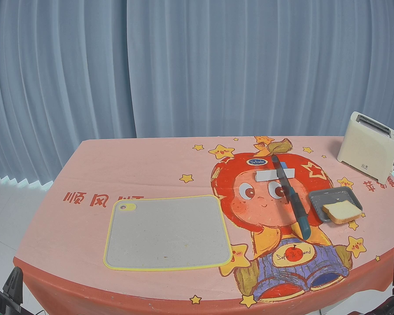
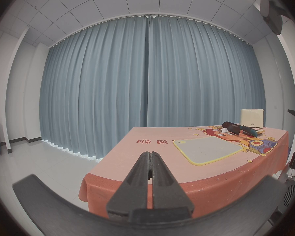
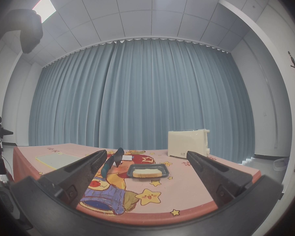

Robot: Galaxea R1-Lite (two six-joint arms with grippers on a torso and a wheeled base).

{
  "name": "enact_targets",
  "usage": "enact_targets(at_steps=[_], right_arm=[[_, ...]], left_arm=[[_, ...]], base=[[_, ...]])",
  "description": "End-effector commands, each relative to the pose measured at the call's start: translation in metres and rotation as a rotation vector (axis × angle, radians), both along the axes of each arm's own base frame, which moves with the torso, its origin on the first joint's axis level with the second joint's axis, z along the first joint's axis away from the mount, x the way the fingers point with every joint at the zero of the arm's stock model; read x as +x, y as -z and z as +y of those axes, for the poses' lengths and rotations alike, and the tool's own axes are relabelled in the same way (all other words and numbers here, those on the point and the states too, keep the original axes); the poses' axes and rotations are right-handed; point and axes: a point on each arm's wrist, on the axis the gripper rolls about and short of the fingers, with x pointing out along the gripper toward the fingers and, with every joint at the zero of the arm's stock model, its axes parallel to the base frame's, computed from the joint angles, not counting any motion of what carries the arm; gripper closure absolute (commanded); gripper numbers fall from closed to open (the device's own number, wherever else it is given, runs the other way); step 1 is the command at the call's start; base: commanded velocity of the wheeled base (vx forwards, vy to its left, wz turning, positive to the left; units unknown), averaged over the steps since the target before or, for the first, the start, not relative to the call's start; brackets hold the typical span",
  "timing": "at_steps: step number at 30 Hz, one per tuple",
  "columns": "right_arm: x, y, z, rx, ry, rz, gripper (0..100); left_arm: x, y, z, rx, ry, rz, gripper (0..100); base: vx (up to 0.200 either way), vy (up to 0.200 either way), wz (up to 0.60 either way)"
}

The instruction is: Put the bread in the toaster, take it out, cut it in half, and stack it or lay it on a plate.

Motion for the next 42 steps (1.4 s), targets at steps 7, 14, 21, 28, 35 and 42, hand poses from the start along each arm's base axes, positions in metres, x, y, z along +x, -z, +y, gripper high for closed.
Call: enact_targets(at_steps=[7,14,21,28,35,42], right_arm=[[0.001,0.013,0.001,-0.006,-0.027,0.078,0],[0.000,0.013,0.001,0.058,-0.065,0.133,0],[0.009,0.000,0.003,0.305,-0.145,0.244,0],[0.020,-0.005,0.004,0.542,-0.171,0.365,0],[0.025,-0.006,0.005,0.789,-0.228,0.457,0],[0.030,-0.010,0.007,1.016,-0.306,0.575,0]], left_arm=[[0.000,0.005,0.000,0.000,-0.001,0.000,100],[0.000,0.005,0.000,0.000,-0.001,0.002,100],[0.000,0.005,0.000,0.000,-0.001,0.002,100],[0.000,0.005,0.000,0.000,-0.001,0.002,100],[0.000,0.005,0.000,0.000,-0.001,0.002,100],[0.000,0.005,0.000,0.000,-0.001,0.000,100]], base=[[0.000,0.000,0.00],[0.000,0.000,0.00],[0.000,0.000,0.00],[0.000,0.000,0.00],[0.000,0.000,0.00],[0.000,0.000,0.00]])
